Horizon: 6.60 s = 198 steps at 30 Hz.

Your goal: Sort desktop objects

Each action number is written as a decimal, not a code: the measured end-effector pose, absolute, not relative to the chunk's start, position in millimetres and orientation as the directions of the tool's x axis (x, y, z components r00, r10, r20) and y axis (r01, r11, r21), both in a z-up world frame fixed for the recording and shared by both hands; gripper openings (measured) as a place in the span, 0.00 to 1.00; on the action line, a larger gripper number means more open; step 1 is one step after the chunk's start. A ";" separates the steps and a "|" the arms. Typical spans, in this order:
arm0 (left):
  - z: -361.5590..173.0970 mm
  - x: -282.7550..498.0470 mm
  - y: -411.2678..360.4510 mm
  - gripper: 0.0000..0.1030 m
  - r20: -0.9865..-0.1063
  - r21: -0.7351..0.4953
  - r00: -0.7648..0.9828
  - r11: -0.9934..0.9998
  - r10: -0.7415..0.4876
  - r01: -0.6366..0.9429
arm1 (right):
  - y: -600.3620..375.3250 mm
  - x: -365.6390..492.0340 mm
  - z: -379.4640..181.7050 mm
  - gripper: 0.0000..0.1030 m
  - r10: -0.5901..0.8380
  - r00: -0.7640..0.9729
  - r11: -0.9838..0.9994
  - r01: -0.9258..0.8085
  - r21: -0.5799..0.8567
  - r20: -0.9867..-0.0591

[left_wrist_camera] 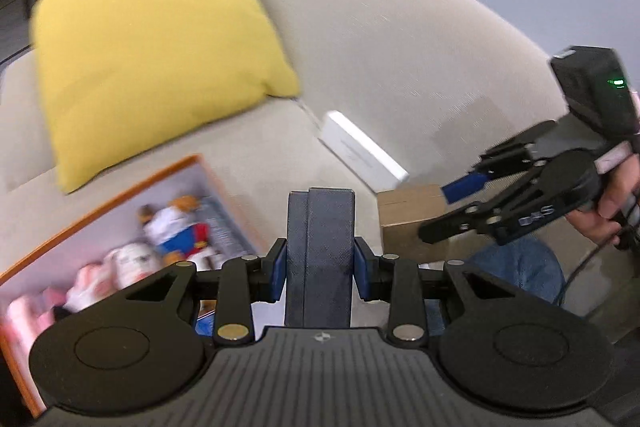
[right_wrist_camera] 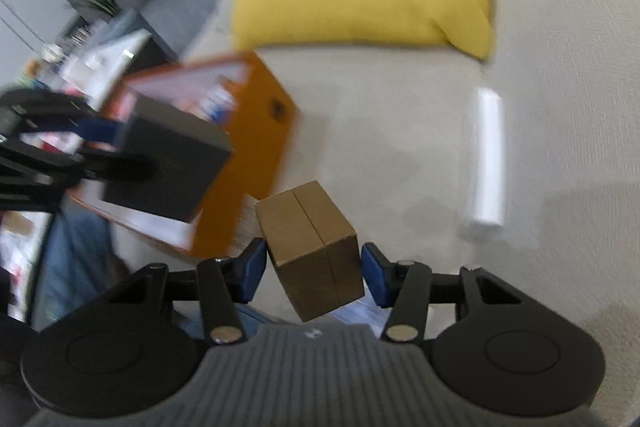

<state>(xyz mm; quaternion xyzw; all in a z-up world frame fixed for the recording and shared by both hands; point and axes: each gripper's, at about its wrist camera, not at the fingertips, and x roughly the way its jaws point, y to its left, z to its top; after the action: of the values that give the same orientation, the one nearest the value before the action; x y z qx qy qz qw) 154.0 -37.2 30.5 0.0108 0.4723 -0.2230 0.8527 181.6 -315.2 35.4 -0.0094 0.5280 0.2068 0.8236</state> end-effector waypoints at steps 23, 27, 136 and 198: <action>-53.6 104.9 66.2 0.37 -0.792 -0.325 0.545 0.946 -0.275 0.005 | -118.2 254.9 -14.2 0.52 0.023 0.018 0.941 -0.339 0.016 -1.000; -66.0 101.9 65.0 0.37 -0.786 -0.353 0.546 0.936 -0.290 -0.011 | -112.4 261.1 -30.1 0.52 -0.041 -0.036 0.954 -0.299 -0.029 -0.999; -94.4 134.4 71.1 0.40 -0.789 -0.597 0.249 0.797 -0.561 -0.097 | -273.1 224.0 -16.1 0.54 0.188 0.245 0.973 -0.179 0.146 -0.951; -33.5 141.5 -109.5 0.32 -0.840 0.057 0.485 0.849 -0.244 0.526 | -298.6 234.9 -55.7 0.40 0.030 0.247 0.920 -0.385 -0.069 -0.969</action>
<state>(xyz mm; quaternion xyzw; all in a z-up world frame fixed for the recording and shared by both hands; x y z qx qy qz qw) 141.5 -109.5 -33.5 0.1553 0.4538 -0.2270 0.8476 234.9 -298.6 -55.7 -0.1479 0.5990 0.1339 0.7755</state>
